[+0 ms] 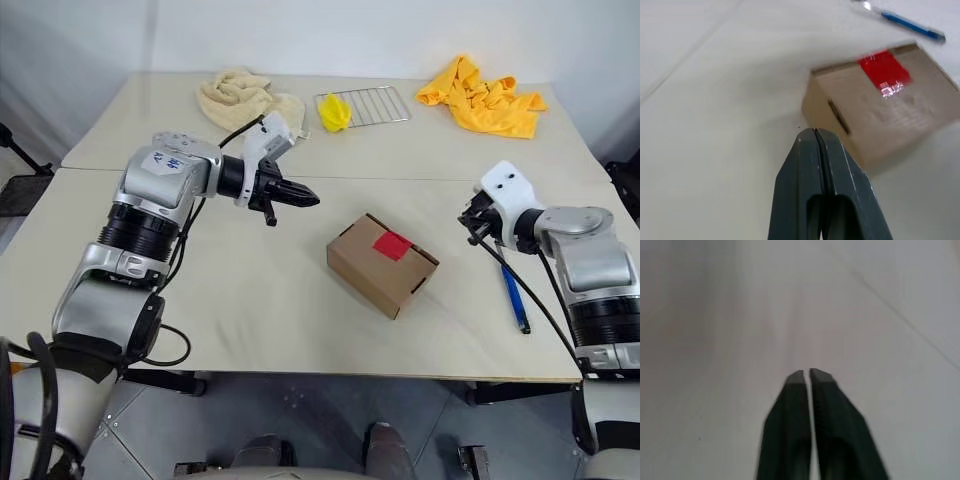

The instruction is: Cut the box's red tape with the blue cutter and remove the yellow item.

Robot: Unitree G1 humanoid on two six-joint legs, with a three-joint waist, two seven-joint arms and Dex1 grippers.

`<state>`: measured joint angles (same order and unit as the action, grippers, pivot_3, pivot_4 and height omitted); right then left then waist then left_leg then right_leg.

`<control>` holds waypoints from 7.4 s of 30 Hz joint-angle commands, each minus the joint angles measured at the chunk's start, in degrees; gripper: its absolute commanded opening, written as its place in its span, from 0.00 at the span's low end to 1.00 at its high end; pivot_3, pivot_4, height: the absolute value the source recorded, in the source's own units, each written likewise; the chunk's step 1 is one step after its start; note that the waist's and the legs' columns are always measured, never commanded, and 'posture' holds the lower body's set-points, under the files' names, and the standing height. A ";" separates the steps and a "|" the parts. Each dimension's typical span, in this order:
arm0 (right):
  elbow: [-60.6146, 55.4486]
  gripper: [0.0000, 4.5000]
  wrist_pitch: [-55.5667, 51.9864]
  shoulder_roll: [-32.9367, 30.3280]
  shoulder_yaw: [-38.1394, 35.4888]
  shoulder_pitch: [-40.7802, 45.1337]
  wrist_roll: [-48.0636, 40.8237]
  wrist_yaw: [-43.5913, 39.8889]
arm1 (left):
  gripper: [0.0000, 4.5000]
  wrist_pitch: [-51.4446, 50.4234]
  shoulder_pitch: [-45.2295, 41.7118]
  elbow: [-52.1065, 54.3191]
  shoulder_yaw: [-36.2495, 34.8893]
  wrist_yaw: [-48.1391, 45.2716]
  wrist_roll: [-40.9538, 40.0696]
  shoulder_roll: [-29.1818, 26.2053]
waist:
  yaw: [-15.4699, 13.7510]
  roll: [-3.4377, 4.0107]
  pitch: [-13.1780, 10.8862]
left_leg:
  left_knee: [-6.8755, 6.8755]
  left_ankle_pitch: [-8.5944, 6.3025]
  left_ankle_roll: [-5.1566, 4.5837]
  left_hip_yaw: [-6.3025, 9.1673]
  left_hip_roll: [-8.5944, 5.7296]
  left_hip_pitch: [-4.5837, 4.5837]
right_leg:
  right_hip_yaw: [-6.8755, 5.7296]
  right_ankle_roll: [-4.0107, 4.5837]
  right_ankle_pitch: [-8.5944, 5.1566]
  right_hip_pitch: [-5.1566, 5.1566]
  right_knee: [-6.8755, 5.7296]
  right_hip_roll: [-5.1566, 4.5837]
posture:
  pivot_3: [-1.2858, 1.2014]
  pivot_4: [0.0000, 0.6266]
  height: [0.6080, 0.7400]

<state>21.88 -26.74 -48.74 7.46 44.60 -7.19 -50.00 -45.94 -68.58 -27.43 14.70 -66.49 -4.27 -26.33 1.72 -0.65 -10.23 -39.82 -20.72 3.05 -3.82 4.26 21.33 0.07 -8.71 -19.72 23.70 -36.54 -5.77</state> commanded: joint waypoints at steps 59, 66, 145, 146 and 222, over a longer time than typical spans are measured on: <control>-35.34 0.28 -24.88 -3.14 -11.90 -9.61 -7.94 4.83 | 0.00 6.01 -3.36 -2.70 2.52 0.60 -3.14 2.15 | -0.67 0.10 -0.15 | -0.24 0.00 0.00 0.03 -0.06 -0.05 | 0.09 0.08 0.13 -0.04 -0.41 -0.06 | 0.52 0.24 1.00; -48.39 0.81 -43.20 -0.20 -14.86 -7.90 -12.44 11.77 | 0.00 12.82 -6.29 -8.22 4.96 -5.20 -1.76 8.58 | -1.57 0.09 -0.15 | -0.23 0.00 0.00 0.02 -0.07 -0.04 | 0.08 0.08 0.13 -0.02 -0.39 -0.05 | 0.52 0.24 1.00; -14.29 0.95 -57.16 11.63 -23.61 -8.47 -29.80 12.19 | 0.00 20.49 1.00 -11.71 11.31 -5.82 9.83 13.86 | -2.33 -0.01 0.04 | -0.37 -0.03 -0.07 0.06 -0.11 -0.29 | 0.16 0.09 0.20 -0.23 -0.53 -0.03 | 0.52 0.24 1.00; -13.89 0.90 -56.71 11.67 -23.41 -8.57 -29.98 11.87 | 0.00 20.48 0.98 -11.72 11.31 -5.82 9.82 13.79 | -2.23 -0.02 0.05 | -0.37 -0.03 -0.08 0.07 -0.11 -0.30 | 0.16 0.09 0.21 -0.24 -0.53 -0.03 | 0.52 0.24 1.00; -8.79 0.01 -54.96 11.77 -13.19 -1.88 -27.36 5.39 | 0.00 23.54 0.56 -15.25 10.70 -2.95 9.91 15.43 | -1.55 0.01 0.10 | -0.38 0.09 -0.17 0.05 -0.10 -0.55 | 0.31 0.18 0.41 -0.35 -0.38 0.01 | 0.52 0.24 1.00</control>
<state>17.07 -79.64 -37.44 -6.09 41.80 -33.07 -45.18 -21.86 -69.96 -41.02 22.86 -70.73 2.81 -12.01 0.17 -0.64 -10.13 -40.20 -20.63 2.88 -3.77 4.15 20.79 0.39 -8.53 -19.31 23.35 -36.91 -5.75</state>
